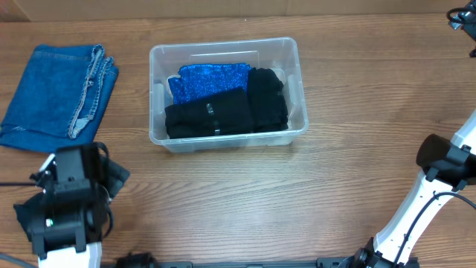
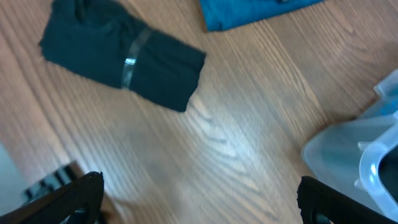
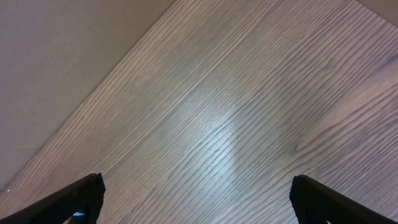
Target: Pack container
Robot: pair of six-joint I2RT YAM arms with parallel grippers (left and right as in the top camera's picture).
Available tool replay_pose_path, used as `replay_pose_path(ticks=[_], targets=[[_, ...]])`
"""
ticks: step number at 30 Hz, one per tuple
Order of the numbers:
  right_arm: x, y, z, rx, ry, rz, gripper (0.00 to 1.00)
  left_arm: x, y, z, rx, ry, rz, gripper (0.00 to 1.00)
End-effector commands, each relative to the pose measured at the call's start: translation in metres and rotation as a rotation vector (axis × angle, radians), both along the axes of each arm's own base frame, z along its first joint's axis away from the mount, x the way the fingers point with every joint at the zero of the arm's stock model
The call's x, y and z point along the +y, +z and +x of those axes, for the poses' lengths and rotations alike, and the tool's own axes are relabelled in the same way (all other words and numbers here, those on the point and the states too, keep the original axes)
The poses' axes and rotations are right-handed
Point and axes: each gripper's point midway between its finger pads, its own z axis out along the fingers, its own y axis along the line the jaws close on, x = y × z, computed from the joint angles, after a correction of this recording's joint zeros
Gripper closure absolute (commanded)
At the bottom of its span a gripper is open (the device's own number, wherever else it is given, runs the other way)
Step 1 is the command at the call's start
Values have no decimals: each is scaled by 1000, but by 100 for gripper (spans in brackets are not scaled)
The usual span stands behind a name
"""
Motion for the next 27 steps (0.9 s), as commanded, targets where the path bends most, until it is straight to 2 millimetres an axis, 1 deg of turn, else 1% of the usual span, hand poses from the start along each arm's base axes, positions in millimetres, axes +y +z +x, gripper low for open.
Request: replay_pose_path(ticks=[1, 3, 4, 6, 9, 11, 13, 14, 15, 18, 19, 21, 24, 27], targets=[[2, 8, -1, -17, 10, -5, 0, 11, -26, 14, 115, -152, -92, 0], [2, 8, -1, -17, 10, -5, 0, 19, -46, 19, 158, -169, -203, 0], [2, 8, -1, -17, 10, -5, 0, 21, -61, 21, 179, -176, -303, 0], [2, 8, -1, -17, 10, -5, 0, 25, -83, 22, 212, -151, -437, 0], [2, 8, -1, -17, 10, -5, 0, 34, -108, 22, 261, -101, -522, 0], [2, 8, -1, -17, 10, -5, 0, 44, -126, 33, 272, -87, -531, 0], [2, 8, -1, -17, 10, -5, 0, 50, -132, 40, 261, -87, -513, 0], [2, 8, -1, -17, 10, -5, 0, 56, -135, 42, 259, -82, -488, 0], [2, 8, -1, -17, 10, -5, 0, 66, -137, 45, 263, -73, -440, 0], [2, 8, -1, -17, 10, -5, 0, 85, -138, 41, 291, 19, -352, 1], [2, 8, -1, -17, 10, -5, 0, 90, -138, 38, 306, 55, -317, 5], [2, 8, -1, -17, 10, -5, 0, 98, -137, 34, 337, 112, -257, 6], [2, 8, -1, -17, 10, -5, 0, 98, -136, 46, 333, 77, -194, 4], [2, 8, -1, -17, 10, -5, 0, 93, -135, 61, 323, -25, -154, 3]])
